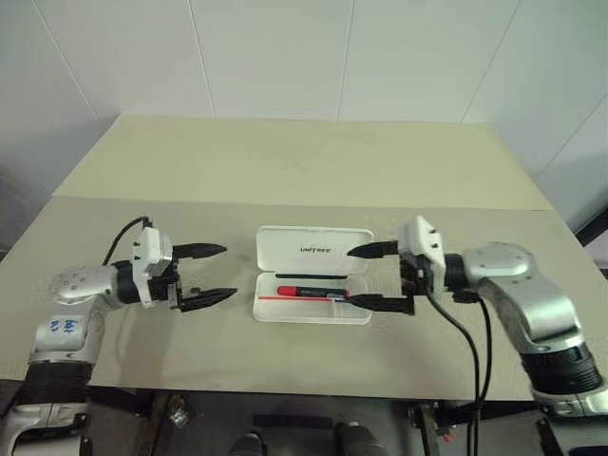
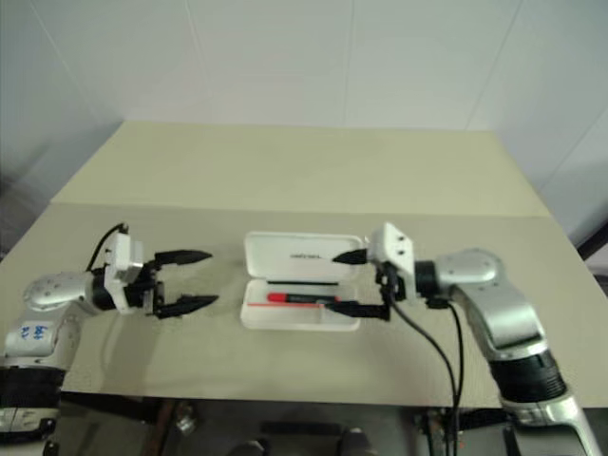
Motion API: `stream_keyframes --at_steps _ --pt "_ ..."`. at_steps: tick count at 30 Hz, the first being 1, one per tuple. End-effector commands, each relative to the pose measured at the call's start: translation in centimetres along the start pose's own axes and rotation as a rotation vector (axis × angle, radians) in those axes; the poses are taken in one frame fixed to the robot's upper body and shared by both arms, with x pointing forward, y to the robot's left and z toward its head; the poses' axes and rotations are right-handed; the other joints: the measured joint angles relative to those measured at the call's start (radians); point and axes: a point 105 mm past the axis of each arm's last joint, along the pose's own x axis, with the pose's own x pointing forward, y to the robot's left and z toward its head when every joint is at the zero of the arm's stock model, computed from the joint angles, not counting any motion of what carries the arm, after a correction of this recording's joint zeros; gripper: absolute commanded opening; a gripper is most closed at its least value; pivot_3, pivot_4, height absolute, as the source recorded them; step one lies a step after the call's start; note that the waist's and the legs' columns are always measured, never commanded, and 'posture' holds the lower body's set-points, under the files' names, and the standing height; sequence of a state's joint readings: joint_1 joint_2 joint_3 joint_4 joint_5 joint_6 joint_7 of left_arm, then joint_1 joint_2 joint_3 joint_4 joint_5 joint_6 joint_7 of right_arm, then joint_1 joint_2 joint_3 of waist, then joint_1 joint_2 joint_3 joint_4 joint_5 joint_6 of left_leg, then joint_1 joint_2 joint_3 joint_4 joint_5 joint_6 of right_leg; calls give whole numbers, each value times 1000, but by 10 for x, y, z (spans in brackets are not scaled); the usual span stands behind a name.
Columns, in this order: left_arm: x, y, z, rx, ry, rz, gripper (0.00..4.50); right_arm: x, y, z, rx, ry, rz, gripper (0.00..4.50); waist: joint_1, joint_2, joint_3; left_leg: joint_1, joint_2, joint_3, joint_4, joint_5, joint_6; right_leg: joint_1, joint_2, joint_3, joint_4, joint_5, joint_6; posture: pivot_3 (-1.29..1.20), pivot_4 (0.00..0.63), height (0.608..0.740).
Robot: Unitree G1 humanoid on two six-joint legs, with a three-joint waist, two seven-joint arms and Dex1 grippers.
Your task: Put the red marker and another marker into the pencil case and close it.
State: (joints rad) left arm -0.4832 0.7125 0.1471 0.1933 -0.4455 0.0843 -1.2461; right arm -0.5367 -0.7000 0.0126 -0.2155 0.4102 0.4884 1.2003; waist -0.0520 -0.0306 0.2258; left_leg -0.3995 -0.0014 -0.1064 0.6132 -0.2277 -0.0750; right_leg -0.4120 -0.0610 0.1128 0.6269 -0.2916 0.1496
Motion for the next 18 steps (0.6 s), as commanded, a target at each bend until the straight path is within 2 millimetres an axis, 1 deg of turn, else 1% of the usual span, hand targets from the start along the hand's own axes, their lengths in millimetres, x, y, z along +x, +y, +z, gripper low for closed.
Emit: stream_keyframes --at_steps 1,5,7,9,13,18 --pt "10 1 11 48 -27 -42 4500 -21 0 9 -39 -21 -31 4472 -2 0 0 0 0 0 0 0 0 0 0 0 0 0 0 0 150 740" --pt "29 0 23 61 -77 -92 4500 -52 -9 -11 -21 42 -124 4472 4 0 0 -1 0 0 0 0 0 0 0 0 -1 0 1 0 150 740" --pt "36 2 23 62 -81 -112 4500 -71 -14 -22 -9 73 -167 4472 7 0 0 -1 -1 0 1 0 0 0 0 0 -2 1 1 0 150 740" --pt "38 3 22 59 -83 -118 4500 -81 -16 -28 -1 90 -191 4472 5 0 0 -1 -1 0 1 0 0 0 0 0 -1 1 2 0 150 740" --pt "47 2 23 44 -99 -150 4500 -113 -29 -52 29 151 -306 4472 0 0 0 0 -1 0 1 0 1 0 0 1 -1 1 1 0 150 740" --pt "57 -5 25 31 -130 -182 4500 -137 -35 -75 71 197 -389 4472 -2 0 0 -1 -1 0 2 0 1 1 0 1 -1 1 2 0 150 740"
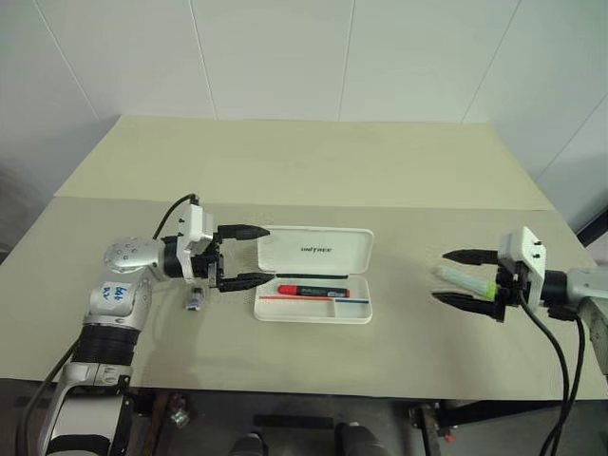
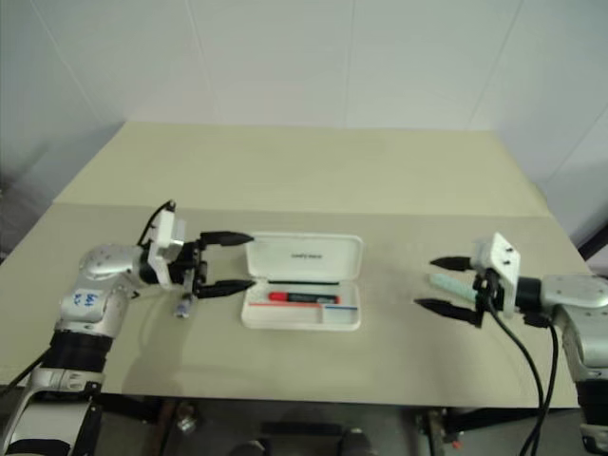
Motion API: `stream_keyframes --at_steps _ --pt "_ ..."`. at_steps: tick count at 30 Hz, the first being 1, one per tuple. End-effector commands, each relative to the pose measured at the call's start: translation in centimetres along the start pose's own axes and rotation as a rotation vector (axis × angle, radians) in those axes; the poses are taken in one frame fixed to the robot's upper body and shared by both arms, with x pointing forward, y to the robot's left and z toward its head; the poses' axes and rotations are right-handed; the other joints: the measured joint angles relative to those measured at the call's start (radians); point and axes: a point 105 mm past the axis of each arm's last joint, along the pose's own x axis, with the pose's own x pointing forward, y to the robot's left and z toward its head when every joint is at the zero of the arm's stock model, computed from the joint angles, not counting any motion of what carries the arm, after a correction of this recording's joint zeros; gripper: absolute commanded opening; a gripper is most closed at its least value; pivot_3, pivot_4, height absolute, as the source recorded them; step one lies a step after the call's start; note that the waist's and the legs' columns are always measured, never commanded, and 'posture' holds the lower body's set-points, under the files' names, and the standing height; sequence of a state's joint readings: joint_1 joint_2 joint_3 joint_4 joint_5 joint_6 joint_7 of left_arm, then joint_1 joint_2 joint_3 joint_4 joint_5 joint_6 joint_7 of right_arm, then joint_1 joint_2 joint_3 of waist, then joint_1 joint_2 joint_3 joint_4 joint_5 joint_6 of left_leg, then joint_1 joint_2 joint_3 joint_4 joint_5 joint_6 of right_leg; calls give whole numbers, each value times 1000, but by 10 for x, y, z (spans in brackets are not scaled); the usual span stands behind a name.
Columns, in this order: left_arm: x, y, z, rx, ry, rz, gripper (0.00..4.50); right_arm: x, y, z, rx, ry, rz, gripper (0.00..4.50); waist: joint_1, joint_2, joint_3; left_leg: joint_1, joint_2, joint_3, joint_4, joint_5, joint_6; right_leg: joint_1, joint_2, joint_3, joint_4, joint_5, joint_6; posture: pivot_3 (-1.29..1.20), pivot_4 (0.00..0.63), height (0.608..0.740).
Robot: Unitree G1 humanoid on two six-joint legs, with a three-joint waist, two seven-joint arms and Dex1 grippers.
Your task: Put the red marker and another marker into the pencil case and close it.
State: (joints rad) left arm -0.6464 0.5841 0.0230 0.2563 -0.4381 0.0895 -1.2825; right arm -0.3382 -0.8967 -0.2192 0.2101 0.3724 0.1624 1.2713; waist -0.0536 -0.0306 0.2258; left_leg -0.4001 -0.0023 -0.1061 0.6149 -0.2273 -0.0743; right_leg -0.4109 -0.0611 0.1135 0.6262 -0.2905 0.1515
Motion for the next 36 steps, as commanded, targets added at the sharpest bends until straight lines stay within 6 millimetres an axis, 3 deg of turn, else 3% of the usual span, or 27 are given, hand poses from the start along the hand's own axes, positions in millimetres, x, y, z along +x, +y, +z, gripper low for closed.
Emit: stream_keyframes --at_steps 1,6,18,26,32,36 --pt "6 -2 9 25 -26 -24 4500 -19 -14 -5 -29 28 -73 4472 0 0 0 0 0 0 0 0 0 0 0 0 0 0 0 0 150 740" --pt "14 -2 10 27 -35 -40 4500 -26 -28 -25 8 70 -120 4472 -2 0 0 0 0 0 1 0 0 0 0 0 0 0 0 0 150 740" --pt "6 -7 14 27 -21 -55 4500 -38 -41 -63 96 182 -147 4472 -5 0 0 1 0 0 1 0 0 1 0 1 1 0 0 0 150 740" --pt "0 -10 18 32 -9 -48 4500 -31 -52 -70 120 221 -167 4472 -9 1 0 2 0 1 1 0 0 1 0 2 1 0 1 0 150 740" --pt "-6 -11 19 37 5 -29 4500 -22 -49 -76 173 240 -127 4472 -9 1 0 2 0 1 1 0 0 1 0 2 1 0 1 0 150 740" --pt "-11 -11 20 43 14 -13 4500 -15 -40 -80 200 234 -68 3554 -12 1 0 3 0 1 1 0 0 2 0 2 1 1 1 0 150 740"
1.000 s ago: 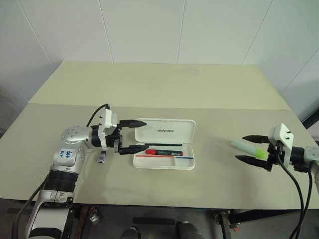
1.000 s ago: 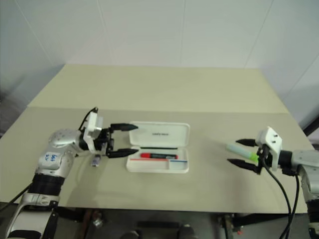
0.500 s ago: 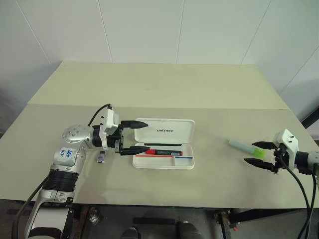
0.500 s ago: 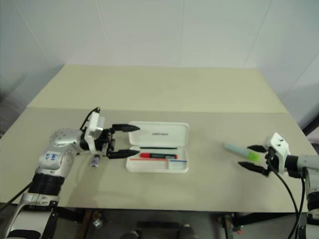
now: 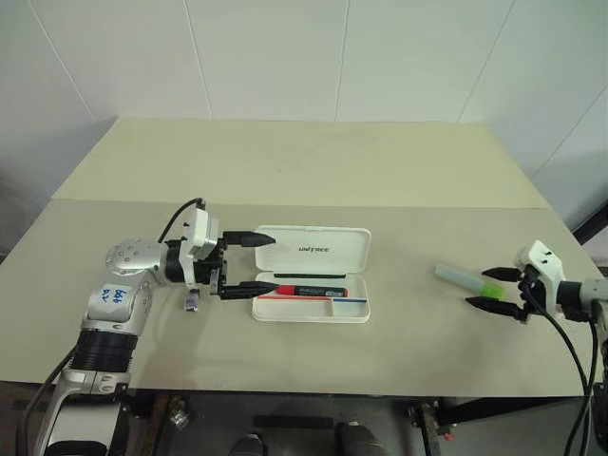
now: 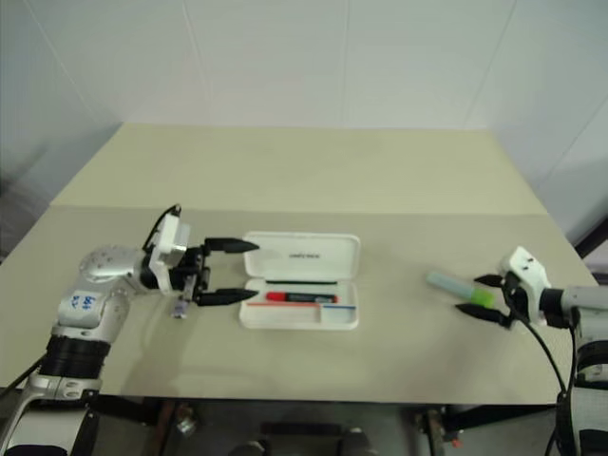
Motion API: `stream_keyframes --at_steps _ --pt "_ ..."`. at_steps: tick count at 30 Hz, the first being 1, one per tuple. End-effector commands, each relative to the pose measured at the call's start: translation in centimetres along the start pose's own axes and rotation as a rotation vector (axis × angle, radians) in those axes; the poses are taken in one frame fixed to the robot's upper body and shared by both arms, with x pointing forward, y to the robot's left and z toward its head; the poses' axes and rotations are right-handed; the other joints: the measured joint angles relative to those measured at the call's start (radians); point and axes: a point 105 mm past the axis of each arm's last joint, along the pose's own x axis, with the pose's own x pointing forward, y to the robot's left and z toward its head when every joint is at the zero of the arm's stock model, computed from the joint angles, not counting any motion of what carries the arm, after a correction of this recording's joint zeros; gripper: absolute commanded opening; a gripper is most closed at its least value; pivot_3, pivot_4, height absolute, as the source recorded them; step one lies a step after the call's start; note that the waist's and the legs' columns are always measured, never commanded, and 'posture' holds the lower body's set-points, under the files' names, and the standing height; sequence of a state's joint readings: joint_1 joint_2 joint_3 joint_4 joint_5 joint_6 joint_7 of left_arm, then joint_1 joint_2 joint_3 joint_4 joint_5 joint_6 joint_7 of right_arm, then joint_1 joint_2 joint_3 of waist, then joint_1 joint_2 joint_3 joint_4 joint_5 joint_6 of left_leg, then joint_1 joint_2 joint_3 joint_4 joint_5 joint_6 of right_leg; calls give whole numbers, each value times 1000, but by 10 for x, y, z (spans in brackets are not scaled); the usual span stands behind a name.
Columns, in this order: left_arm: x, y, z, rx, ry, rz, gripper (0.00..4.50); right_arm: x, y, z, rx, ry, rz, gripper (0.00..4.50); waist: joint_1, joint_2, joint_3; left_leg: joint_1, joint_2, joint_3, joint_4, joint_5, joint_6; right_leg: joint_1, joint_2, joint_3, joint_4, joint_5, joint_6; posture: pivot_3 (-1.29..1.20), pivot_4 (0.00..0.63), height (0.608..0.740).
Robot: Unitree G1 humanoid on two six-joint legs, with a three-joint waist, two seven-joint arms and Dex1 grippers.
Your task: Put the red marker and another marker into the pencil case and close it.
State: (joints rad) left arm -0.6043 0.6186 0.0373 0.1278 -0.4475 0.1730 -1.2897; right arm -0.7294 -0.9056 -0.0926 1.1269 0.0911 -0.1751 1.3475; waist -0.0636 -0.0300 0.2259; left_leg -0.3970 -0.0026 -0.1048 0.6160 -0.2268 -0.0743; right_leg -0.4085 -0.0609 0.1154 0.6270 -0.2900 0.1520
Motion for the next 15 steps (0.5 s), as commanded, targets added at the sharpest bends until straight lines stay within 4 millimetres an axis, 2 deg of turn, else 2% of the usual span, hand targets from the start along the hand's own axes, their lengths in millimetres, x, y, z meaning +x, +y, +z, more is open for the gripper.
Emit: stream_keyframes --at_steps 1,7,11,15 --pt "-9 0 11 38 -13 26 4500 7 9 -4 13 5 58 3223 -5 0 0 1 0 0 0 0 0 1 0 0 0 0 0 0 150 740" --pt "-12 0 11 43 -9 35 4500 17 15 -2 -16 -18 87 1225 -22 0 0 10 0 0 -1 0 0 12 0 0 -2 0 0 0 150 740" --pt "-11 1 11 45 -9 35 4500 24 17 7 -59 -49 84 1225 -27 0 0 11 0 0 -1 0 0 13 0 0 -2 0 0 0 150 740" --pt "-11 2 8 41 -9 34 4500 28 20 23 -115 -99 108 1225 -36 0 0 12 1 0 -1 0 0 13 1 0 -1 0 0 0 150 740"
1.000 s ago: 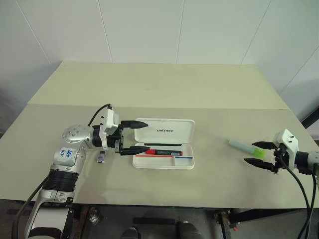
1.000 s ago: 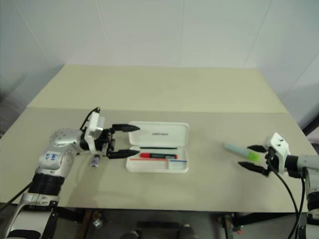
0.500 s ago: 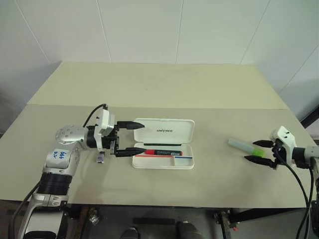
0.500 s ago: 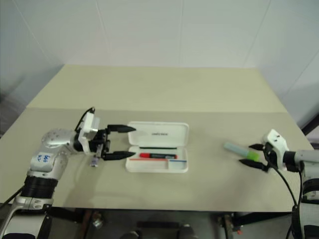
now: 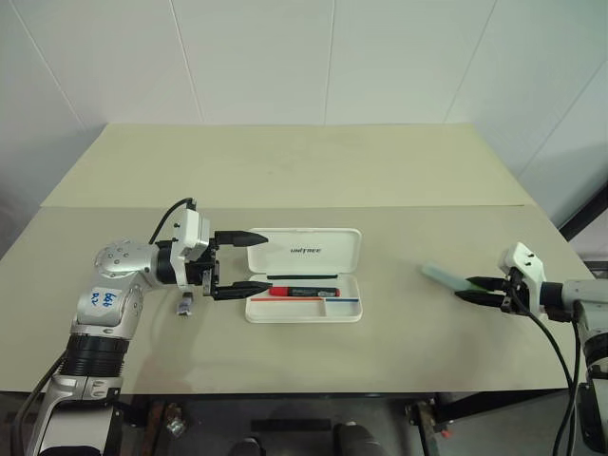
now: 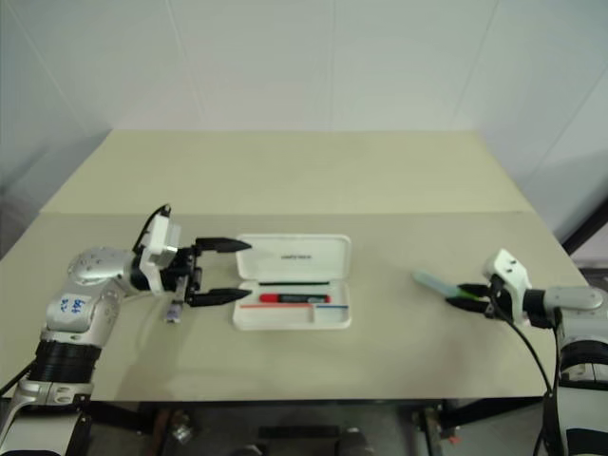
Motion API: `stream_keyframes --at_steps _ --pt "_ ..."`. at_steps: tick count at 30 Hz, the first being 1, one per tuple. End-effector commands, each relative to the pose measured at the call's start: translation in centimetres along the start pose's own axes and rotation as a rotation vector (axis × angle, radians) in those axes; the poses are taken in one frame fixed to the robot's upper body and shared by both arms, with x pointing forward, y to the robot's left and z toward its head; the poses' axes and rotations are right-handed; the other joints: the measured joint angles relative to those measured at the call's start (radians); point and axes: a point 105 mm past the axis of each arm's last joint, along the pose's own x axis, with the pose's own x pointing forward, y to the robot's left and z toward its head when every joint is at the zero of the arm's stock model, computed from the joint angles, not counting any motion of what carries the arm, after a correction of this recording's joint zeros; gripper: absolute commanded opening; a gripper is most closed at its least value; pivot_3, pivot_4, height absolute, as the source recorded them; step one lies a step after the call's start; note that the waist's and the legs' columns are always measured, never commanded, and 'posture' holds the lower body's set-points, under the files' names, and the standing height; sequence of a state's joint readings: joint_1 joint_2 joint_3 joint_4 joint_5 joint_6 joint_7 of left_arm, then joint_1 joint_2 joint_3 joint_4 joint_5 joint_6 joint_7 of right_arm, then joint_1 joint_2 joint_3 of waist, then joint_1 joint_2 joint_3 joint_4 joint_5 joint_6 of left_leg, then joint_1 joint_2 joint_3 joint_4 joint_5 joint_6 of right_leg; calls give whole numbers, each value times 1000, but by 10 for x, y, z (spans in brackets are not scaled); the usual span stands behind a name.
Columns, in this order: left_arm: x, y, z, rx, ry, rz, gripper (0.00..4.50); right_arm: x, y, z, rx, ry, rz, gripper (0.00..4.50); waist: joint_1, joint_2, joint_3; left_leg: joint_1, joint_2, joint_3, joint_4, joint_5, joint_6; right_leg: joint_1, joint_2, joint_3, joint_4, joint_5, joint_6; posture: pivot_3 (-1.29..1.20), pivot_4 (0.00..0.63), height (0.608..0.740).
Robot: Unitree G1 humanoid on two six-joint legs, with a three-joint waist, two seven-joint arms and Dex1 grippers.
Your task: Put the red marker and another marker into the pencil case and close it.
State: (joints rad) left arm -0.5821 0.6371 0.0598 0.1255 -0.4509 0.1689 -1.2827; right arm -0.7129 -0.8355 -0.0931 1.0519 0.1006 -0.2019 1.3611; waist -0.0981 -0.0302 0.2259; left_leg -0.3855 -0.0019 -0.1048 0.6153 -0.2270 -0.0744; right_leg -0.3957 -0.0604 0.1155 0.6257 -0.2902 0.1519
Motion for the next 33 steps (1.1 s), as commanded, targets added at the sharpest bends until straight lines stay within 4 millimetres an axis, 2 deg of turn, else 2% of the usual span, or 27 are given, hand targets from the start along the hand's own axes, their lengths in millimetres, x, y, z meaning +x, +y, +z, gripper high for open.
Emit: stream_keyframes --at_steps 1,5,16,18,24,33 --pt "-2 2 10 43 -21 2 4500 6 5 15 -65 -48 39 1225 -3 0 0 0 0 0 0 0 0 0 0 0 0 0 0 0 150 740" --pt "-7 1 6 35 -9 2 4500 7 16 41 -118 -112 117 1225 2 1 0 0 0 0 0 0 0 0 0 0 0 0 0 0 150 740" --pt "-29 -4 -8 -3 54 31 4500 8 74 76 -161 -100 311 1225 18 1 0 -1 0 -1 -1 0 0 -1 -1 0 0 0 0 0 150 740" --pt "-32 -5 -11 -8 64 40 4500 13 83 78 -159 -61 315 1225 16 1 0 -1 0 -1 -1 0 0 -1 -1 -1 0 0 0 0 150 740" --pt "-44 -5 -20 -28 88 97 4500 38 116 101 -183 -107 354 1225 17 1 0 -2 0 -1 -1 0 0 -1 -1 -1 -1 -1 -1 0 150 740" --pt "-61 -7 -29 -58 129 155 4500 69 142 123 -229 -141 410 1225 22 1 0 -3 0 -1 -2 -1 0 -2 -1 -1 -4 -1 -1 0 150 740"
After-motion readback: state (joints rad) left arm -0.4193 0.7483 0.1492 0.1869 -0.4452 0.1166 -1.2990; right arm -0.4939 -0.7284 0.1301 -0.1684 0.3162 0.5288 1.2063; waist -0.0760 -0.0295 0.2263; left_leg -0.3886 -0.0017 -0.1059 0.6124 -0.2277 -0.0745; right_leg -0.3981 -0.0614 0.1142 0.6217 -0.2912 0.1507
